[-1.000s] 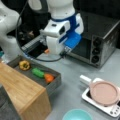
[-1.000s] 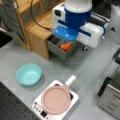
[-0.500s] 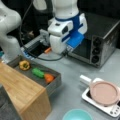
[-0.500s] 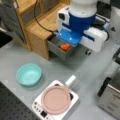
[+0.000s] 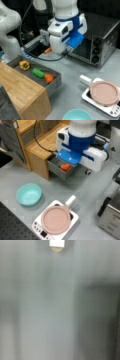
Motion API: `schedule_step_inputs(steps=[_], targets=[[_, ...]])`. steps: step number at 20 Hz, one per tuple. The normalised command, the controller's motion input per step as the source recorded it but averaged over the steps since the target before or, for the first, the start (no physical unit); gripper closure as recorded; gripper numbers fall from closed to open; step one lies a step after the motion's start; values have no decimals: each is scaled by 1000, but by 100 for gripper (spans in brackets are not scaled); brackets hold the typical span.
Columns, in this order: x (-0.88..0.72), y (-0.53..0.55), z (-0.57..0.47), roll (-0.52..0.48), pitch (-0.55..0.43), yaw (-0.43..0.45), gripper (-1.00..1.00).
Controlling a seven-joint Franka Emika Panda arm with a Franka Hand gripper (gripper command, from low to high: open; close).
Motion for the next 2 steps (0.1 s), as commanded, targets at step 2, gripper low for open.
schedule_step_inputs(steps=[2], targets=[[181, -52, 87, 39, 148, 66, -100]])
